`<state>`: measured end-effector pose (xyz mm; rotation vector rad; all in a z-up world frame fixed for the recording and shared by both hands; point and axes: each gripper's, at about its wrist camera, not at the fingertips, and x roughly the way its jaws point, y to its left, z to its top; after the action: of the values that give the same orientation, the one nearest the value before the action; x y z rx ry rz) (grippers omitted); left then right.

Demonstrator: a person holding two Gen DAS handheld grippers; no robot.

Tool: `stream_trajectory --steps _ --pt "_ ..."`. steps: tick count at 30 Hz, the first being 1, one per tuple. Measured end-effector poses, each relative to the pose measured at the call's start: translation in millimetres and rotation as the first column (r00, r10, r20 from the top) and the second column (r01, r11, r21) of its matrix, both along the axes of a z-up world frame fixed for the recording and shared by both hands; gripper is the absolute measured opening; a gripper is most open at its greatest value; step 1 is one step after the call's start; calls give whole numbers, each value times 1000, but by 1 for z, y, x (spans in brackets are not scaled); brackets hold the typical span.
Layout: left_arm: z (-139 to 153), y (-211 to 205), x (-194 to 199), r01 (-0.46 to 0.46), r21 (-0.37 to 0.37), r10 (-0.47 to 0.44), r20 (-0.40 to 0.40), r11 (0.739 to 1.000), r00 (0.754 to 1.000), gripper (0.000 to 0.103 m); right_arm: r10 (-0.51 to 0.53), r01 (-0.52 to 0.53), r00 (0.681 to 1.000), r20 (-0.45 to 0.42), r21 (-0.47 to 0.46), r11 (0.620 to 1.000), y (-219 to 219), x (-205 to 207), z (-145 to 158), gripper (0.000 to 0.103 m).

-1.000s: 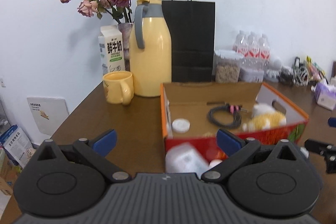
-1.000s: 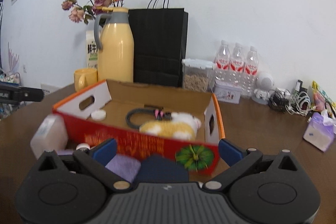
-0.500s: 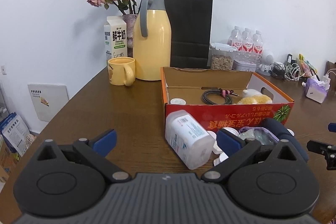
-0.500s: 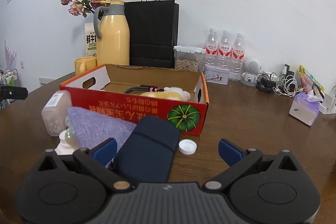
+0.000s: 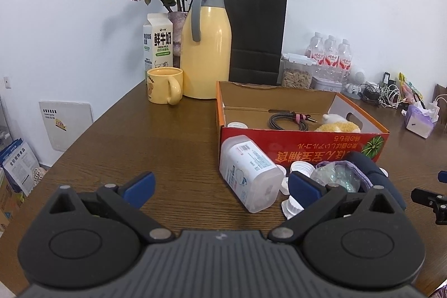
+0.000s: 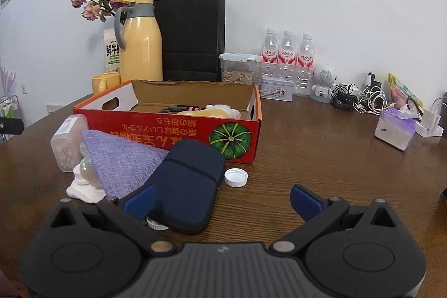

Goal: Organize objects
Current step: 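Grasp the white plastic container with the left tool while the right tool grasps the navy pouch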

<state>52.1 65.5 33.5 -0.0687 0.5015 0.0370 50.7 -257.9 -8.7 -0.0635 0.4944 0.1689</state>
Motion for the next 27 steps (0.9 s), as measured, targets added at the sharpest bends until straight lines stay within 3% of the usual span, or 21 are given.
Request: stream_trajectory --steps 11,16,19,23,25,27 --pt "-13 -14 37 -6 -27 5 -39 1000 999 103 49 -46 997 -57 67 997 25 41 -5 102" --pt "-26 -19 62 -81 -92 75 -73 992 995 103 -27 50 988 -153 148 988 29 74 -14 97" --pt "-34 -25 77 -133 -94 125 -84 987 989 103 -67 101 978 -198 164 981 31 85 -22 93" --pt "-49 -26 91 -190 -112 178 -109 975 978 103 -55 96 976 -209 191 977 30 85 -29 86" --pt "-55 -25 93 -209 -113 197 -113 971 974 98 -48 90 978 -205 204 975 30 84 -29 84" --pt "-58 -24 93 -206 -120 191 -124 971 974 87 -41 86 978 -204 217 972 29 84 -30 81"
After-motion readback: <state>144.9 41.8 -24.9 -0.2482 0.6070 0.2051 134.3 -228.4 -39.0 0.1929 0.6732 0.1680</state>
